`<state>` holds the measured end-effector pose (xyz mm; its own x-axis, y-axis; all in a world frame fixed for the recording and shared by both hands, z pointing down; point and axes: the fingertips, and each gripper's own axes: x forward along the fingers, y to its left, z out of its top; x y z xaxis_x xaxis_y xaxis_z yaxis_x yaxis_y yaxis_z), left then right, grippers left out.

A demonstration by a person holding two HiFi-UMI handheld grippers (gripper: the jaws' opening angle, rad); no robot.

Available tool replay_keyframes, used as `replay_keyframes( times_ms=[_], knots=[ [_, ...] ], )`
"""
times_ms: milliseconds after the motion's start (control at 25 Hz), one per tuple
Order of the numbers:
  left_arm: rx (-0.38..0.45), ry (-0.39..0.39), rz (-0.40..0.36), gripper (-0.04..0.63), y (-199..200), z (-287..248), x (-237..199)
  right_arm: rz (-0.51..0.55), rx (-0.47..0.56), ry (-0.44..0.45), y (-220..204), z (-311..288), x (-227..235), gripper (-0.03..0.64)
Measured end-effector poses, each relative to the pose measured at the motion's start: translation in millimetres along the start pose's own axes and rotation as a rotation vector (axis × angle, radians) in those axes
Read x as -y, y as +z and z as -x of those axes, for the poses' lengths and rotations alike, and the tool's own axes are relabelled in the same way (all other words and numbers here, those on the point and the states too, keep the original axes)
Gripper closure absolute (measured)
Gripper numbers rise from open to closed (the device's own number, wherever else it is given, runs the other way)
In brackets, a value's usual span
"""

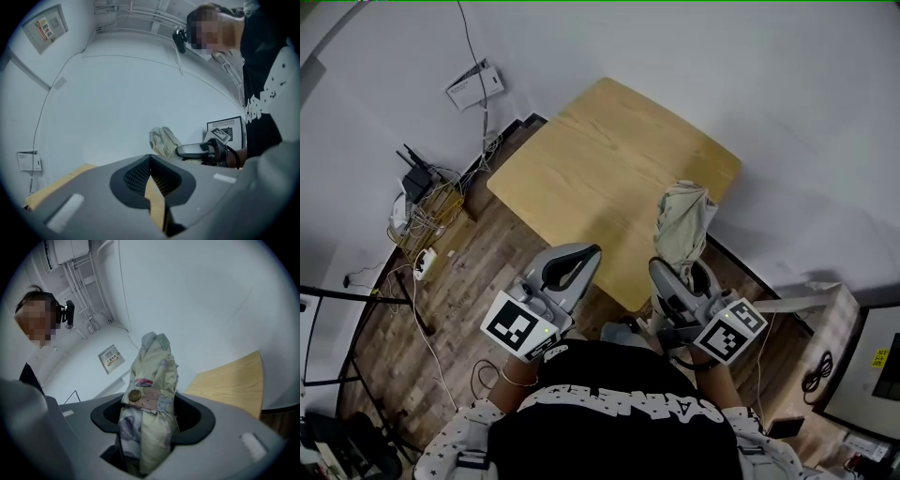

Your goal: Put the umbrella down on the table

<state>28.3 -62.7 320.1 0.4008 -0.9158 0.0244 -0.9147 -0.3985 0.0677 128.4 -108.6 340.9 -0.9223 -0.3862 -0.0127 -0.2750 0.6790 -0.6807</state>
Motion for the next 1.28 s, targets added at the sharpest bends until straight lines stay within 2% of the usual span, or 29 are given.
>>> replay_keyframes(
  times_ms=[120,240,480,680,840,1160,1280],
  knots=[
    [-0.005,0.034,0.018,0.601,0.7,2.8,-23.4,-0.007,-0.022,-0.006,3.8,-23.6,5.4,0.319],
    [-0.023,0.06,0.012,0.6,-7.0,5.5,-24.4,-0.014,-0.031,0.001,0.6,-22.3,11.3,0.319],
    [-0.023,0.054,0.015,0.6,-14.0,1.0,-31.8,0.004,-0.042,-0.032,-2.5,-29.5,26.6,0.319],
    [-0.043,-0.002,0.007,0.6,-17.7,-11.1,-54.7,0.011,-0.013,-0.084,-4.8,-45.4,40.2,0.319],
    [-0.023,-0.08,-0.012,0.6,-15.4,-26.1,-82.7,0.039,0.022,-0.132,-1.0,-66.2,47.1,0.319],
    [-0.004,-0.17,-0.045,0.6,2.8,-70.6,-135.9,0.027,0.049,-0.232,9.7,-107.1,64.1,0.319],
    [-0.038,-0.194,-0.025,0.601,-4.0,-76.1,-146.8,0.027,0.047,-0.266,9.1,-118.0,73.6,0.319]
  ],
)
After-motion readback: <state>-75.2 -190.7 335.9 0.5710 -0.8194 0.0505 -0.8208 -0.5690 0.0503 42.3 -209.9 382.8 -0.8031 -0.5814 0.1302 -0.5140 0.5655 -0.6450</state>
